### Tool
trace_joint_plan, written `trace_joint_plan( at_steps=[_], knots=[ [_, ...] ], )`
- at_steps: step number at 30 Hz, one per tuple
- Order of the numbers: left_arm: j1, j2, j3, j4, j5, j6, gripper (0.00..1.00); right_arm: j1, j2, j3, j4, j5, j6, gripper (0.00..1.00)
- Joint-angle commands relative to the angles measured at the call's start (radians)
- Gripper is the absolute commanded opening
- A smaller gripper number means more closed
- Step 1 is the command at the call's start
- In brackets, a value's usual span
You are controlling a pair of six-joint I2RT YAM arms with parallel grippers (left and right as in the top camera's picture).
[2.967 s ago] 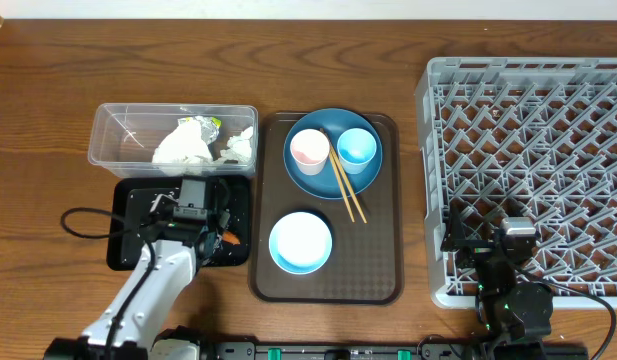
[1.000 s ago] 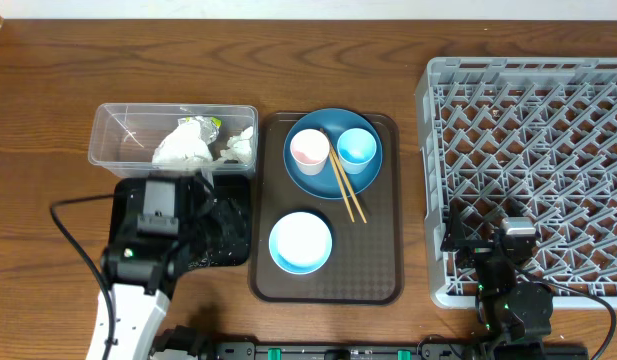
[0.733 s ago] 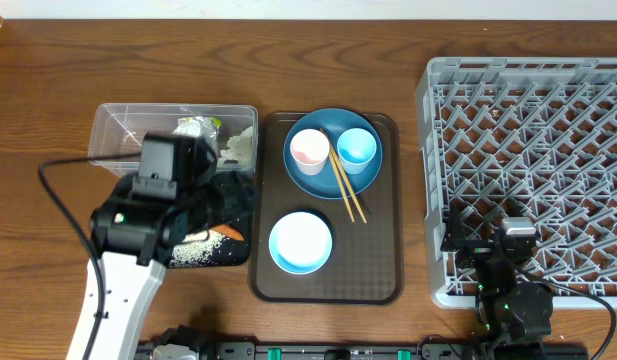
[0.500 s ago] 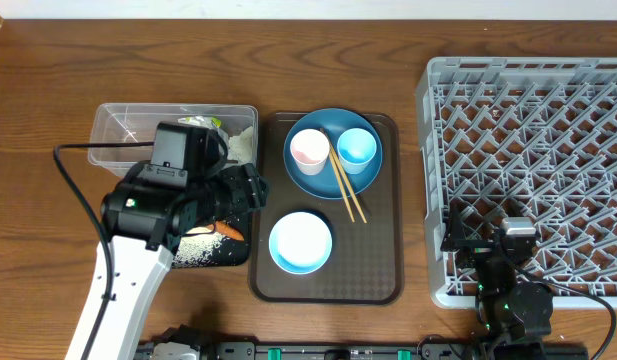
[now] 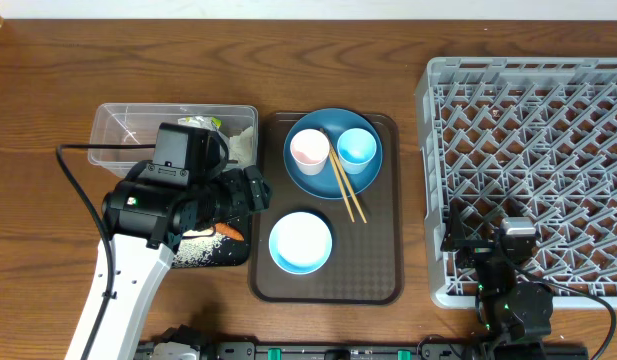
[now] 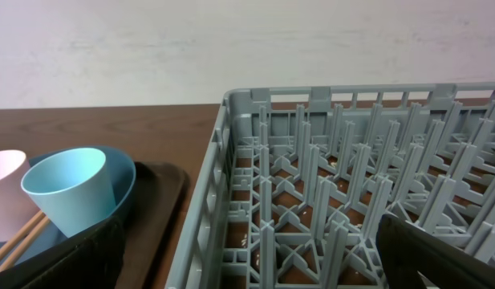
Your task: Sort waste into correct bins and load items into the dishwasher rack
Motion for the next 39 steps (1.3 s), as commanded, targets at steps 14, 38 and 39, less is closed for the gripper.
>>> trace_joint_plan(
  at_steps=[14,38,39],
  knots=[
    [-0.003,0.002,0.010,-0.066,-0.001,0.006,0.93,0.008,0.000,-0.002,-0.003,0.006,-0.006,0.99],
    [-0.003,0.002,0.010,-0.084,-0.001,0.006,0.98,0.008,0.000,-0.002,-0.005,-0.128,0.006,0.99],
    [-0.003,0.002,0.010,-0.089,-0.001,0.006,0.98,0.008,0.000,-0.002,-0.004,-0.133,0.052,0.99]
  ],
)
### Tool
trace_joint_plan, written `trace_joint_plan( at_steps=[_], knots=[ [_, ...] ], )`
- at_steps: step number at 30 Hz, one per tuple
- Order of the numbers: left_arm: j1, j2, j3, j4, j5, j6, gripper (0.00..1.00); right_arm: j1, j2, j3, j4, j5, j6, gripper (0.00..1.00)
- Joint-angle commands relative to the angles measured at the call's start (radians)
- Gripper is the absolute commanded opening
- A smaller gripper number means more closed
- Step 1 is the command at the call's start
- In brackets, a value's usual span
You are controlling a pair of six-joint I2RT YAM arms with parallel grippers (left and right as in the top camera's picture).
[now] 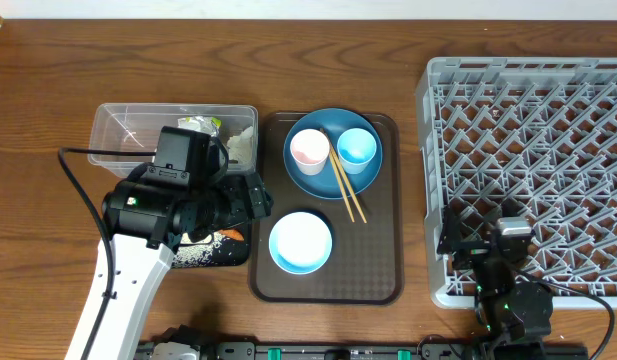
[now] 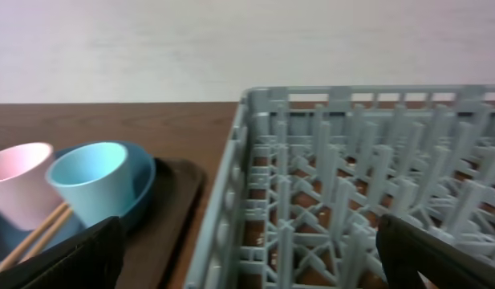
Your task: Sort waste into correct bins and load items into the dishwasher rack
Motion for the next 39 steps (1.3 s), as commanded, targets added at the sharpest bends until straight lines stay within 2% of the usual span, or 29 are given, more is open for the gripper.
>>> trace_joint_plan(
  at_steps=[1,6,10,21,27,33,36,39],
  knots=[
    [-0.003,0.002,0.010,-0.017,-0.001,0.006,0.98,0.008,0.000,-0.002,-0.003,-0.064,0.100,0.99],
    [-0.003,0.002,0.010,-0.042,-0.002,0.006,0.98,0.008,0.000,-0.002,0.000,-0.087,0.258,0.99],
    [-0.003,0.002,0.010,-0.043,-0.001,0.006,0.98,0.008,0.000,0.014,-0.015,-0.186,0.265,0.99],
    [-0.003,0.002,0.010,-0.057,-0.002,0.006,0.98,0.008,0.026,0.404,-0.430,-0.194,0.260,0.99],
    [-0.003,0.002,0.010,-0.059,-0.001,0.006,0.98,0.008,0.190,0.648,-0.663,-0.204,0.261,0.99],
    [-0.003,0.002,0.010,-0.065,-0.001,0.006,0.98,0.008,0.488,0.929,-0.924,-0.280,0.215,0.99],
    [-0.003,0.002,0.010,-0.070,-0.001,0.006,1.00,0.008,0.597,1.013,-0.940,-0.280,0.217,0.99],
    [-0.003,0.002,0.010,-0.100,-0.001,0.006,0.98,0.008,0.658,1.041,-0.943,-0.371,0.220,0.99]
  ],
)
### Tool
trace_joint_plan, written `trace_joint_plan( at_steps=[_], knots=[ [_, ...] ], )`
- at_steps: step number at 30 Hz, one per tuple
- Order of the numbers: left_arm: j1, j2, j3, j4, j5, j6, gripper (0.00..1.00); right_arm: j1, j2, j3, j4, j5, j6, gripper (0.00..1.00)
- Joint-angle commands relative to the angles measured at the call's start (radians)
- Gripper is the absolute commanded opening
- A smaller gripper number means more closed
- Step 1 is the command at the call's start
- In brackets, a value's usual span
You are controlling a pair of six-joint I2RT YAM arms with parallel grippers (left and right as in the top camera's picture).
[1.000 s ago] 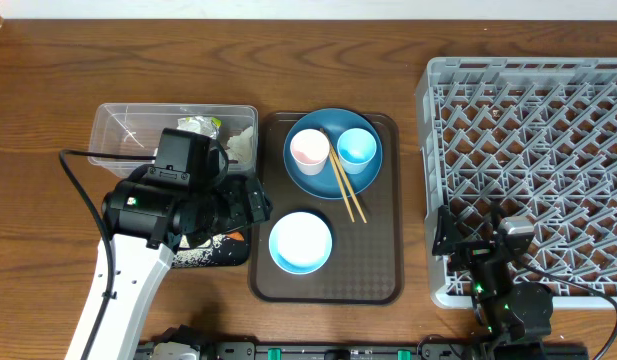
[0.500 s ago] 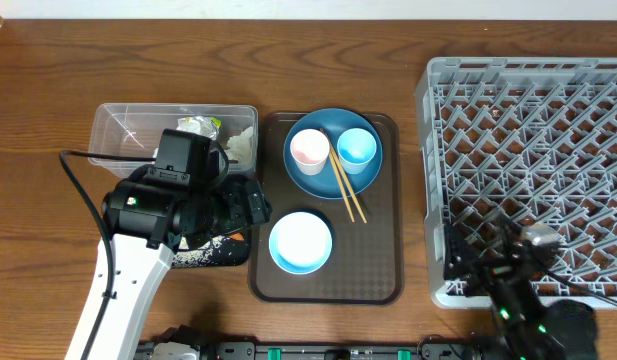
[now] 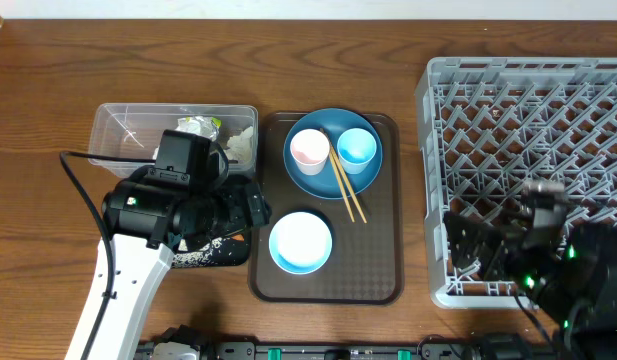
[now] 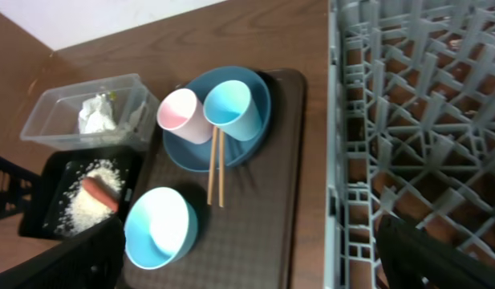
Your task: Sort waste into correct bins and load items into the dishwasher rack
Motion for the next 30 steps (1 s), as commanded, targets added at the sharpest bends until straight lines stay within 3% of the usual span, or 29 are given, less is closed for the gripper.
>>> trace_joint_plan(
  at_steps=[1,8,14,19,23,30],
  knots=[
    [-0.003,0.002,0.010,-0.030,-0.001,0.006,0.97,0.008,0.045,0.026,-0.018,-0.129,-0.016,0.99],
    [-0.003,0.002,0.003,-0.145,-0.001,0.006,0.79,0.008,0.110,0.017,-0.111,-0.119,0.000,0.99],
    [-0.003,0.002,-0.039,-0.161,-0.002,0.006,0.68,0.009,0.142,0.017,-0.135,-0.223,-0.013,0.99],
    [-0.003,0.002,-0.088,-0.154,-0.002,0.006,0.61,0.009,0.147,0.017,-0.158,-0.225,-0.013,0.64],
    [-0.003,0.002,-0.125,-0.127,-0.001,0.006,0.56,0.013,0.147,0.017,-0.168,-0.225,-0.021,0.56],
    [-0.003,0.003,-0.150,-0.099,-0.001,0.006,0.58,0.084,0.148,0.004,-0.168,-0.201,-0.028,0.56]
  ],
)
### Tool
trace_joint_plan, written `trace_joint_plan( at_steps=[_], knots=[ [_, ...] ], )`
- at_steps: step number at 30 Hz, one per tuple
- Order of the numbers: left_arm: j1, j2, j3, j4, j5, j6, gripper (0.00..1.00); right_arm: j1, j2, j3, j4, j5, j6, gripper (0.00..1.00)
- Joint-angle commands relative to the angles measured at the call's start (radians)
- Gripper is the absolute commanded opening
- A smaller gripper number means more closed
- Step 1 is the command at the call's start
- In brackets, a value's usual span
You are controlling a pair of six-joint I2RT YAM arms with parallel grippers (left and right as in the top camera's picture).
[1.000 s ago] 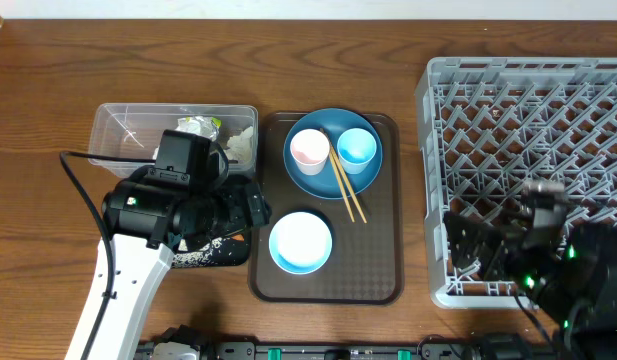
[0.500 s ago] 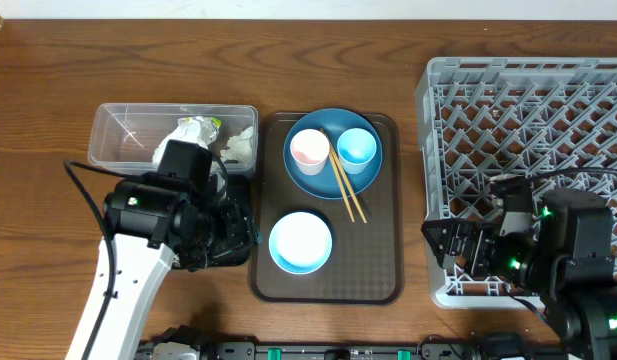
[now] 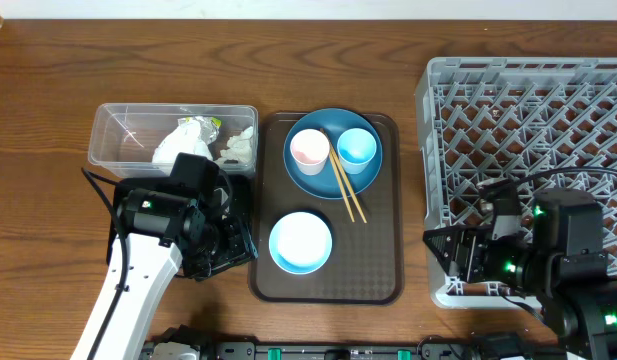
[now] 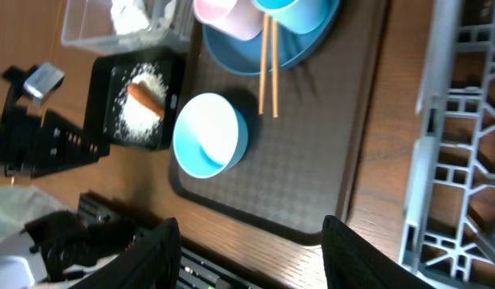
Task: Sort waste into correct bins and load items into the dishwasher rack
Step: 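Move both grippers to opposite sides of the white-and-blue bowl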
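A brown serving tray (image 3: 373, 270) carries a blue plate (image 3: 333, 185) with a pink cup (image 3: 309, 149), a blue cup (image 3: 357, 147) and chopsticks (image 3: 345, 188) across it. A blue bowl (image 3: 300, 241) sits nearer the front. The grey dishwasher rack (image 3: 548, 110) fills the right side. My right gripper (image 3: 444, 250) hangs open by the rack's front left corner; its fingers (image 4: 163, 257) frame the bowl (image 4: 208, 135) from above. My left gripper (image 3: 223, 245) is low over the black tray of rice and sausage (image 4: 139, 100); its jaws are hidden.
A clear plastic bin (image 3: 123, 125) holding crumpled paper (image 3: 183, 140) stands left of the serving tray. The left arm (image 3: 138, 280) covers most of the black tray from above. The rack's wall (image 4: 428, 152) runs close along my right gripper's right side.
My right gripper has shifted left from over the rack's front to its left corner, its camera now looking straight down on the bowl. My left gripper has drawn toward the table front, uncovering the bin's paper.
At first my right gripper sat low at the rack's front, looking level across it, while my left hovered over the black tray by the bin. The right then turned slightly left, later stood raised and tilted toward the serving tray, and now overlooks the bowl.
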Motion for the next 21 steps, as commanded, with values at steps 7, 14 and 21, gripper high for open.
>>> trace_joint_plan(
  at_steps=[7,14,21],
  knots=[
    [-0.003,0.002,-0.009,0.084,-0.001,0.005,0.54,0.134,0.023,-0.014,0.016,0.038,-0.015,0.56],
    [-0.003,0.002,-0.018,0.105,-0.002,0.005,0.45,0.220,0.084,-0.014,0.054,0.067,-0.015,0.55],
    [-0.003,0.002,-0.079,0.173,-0.001,0.001,0.43,0.304,0.179,-0.014,0.077,0.087,-0.014,0.54]
  ],
)
